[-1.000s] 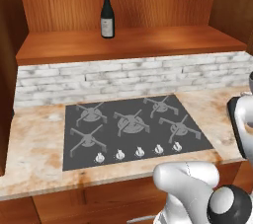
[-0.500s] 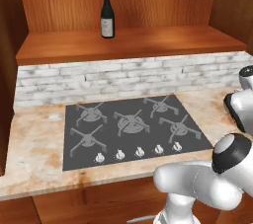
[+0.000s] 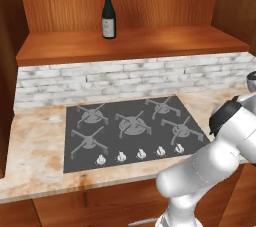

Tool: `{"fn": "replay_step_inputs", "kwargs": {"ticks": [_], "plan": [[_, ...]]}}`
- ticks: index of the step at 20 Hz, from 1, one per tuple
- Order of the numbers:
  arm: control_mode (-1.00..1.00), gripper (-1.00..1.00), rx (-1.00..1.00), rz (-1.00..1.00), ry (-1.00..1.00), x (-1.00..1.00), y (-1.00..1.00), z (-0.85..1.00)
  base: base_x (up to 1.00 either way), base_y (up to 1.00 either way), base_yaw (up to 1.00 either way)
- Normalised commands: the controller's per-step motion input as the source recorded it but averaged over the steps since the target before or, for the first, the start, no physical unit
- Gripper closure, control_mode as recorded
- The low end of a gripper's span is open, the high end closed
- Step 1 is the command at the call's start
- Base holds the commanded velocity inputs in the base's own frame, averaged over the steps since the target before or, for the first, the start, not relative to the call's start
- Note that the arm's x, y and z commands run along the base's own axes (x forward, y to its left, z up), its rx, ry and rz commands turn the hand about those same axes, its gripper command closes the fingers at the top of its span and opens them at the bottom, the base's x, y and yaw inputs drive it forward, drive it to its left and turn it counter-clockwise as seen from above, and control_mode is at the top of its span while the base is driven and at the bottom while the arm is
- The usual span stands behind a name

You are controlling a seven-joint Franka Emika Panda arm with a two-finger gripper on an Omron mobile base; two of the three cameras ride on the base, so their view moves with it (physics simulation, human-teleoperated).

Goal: Pick the broccoli from the cabinet and place it in the bowl. Then pick the bowl and place it in the sink. Then turn on the sink facuet.

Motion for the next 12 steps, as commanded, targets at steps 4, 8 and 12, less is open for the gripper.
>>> {"fn": "replay_step_inputs", "kwargs": {"ticks": [4, 8, 12], "plan": [[-1.0, 1.0, 0.1, 0.0, 0.05, 0.29, -0.38, -0.2, 0.0, 0.0, 0.0], [-1.0, 1.0, 0.08, 0.02, 0.01, 0.49, -0.39, -0.28, 0.0, 0.0, 0.0], [-1.0, 1.0, 0.06, 0.04, 0.0, 0.46, -0.37, -0.28, 0.0, 0.0, 0.0]]}}
